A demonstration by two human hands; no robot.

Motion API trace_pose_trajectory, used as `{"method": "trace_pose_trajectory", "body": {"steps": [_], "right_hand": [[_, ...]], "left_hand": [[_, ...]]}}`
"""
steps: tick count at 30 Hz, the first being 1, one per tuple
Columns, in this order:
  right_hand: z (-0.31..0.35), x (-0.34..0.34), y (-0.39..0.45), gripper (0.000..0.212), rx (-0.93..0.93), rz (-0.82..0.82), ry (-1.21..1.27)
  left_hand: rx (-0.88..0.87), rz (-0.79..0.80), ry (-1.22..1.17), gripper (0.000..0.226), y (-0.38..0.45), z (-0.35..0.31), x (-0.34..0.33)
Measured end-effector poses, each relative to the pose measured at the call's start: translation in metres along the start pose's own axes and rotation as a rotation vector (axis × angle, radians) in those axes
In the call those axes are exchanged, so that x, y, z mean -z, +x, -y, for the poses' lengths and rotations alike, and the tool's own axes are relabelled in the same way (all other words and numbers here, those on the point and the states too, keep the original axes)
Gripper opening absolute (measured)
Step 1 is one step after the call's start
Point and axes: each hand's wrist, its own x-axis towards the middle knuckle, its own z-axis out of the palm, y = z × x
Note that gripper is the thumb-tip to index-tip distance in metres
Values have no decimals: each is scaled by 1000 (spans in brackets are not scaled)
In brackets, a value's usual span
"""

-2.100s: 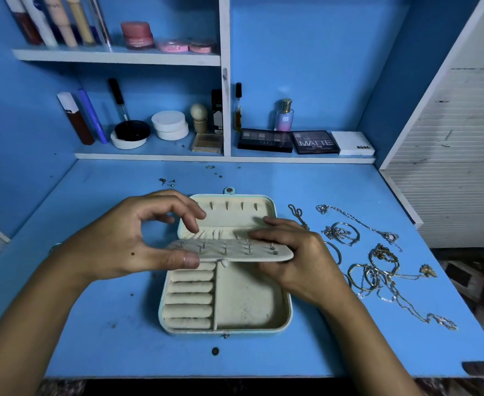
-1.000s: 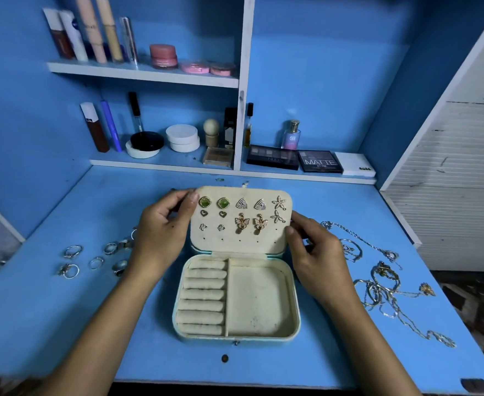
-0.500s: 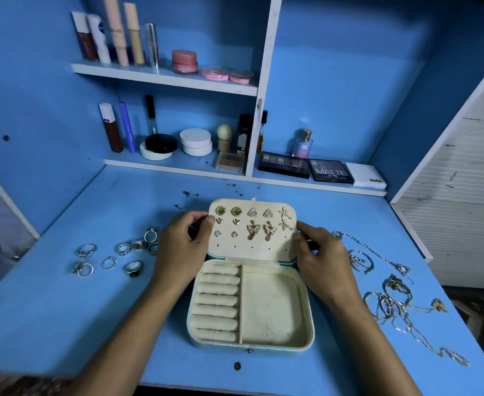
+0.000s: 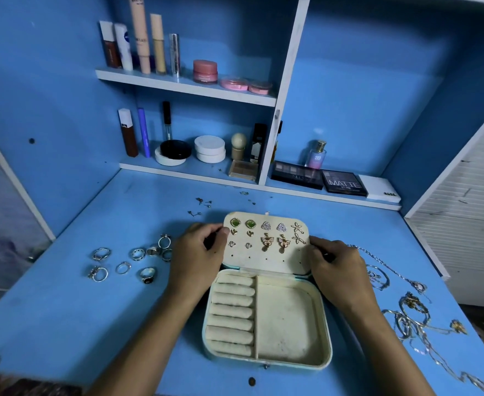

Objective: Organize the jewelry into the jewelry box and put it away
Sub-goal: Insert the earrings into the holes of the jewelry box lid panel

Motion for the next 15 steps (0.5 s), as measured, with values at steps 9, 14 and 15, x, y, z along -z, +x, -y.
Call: {"method": "trace_pose_trajectory", "body": {"steps": [9,14,15], "right_hand": [[25,-6,38,19,148,-151,-129],[55,-18,66,16,341,-73,-185],[61,-22,72,16,390,-48,-198]], "left_hand": [[-10,-7,-30,13,0,0,0],[-8,-19,-26,14,1,1,-1],[-9,-21,-25,14,1,0,-1]]}}
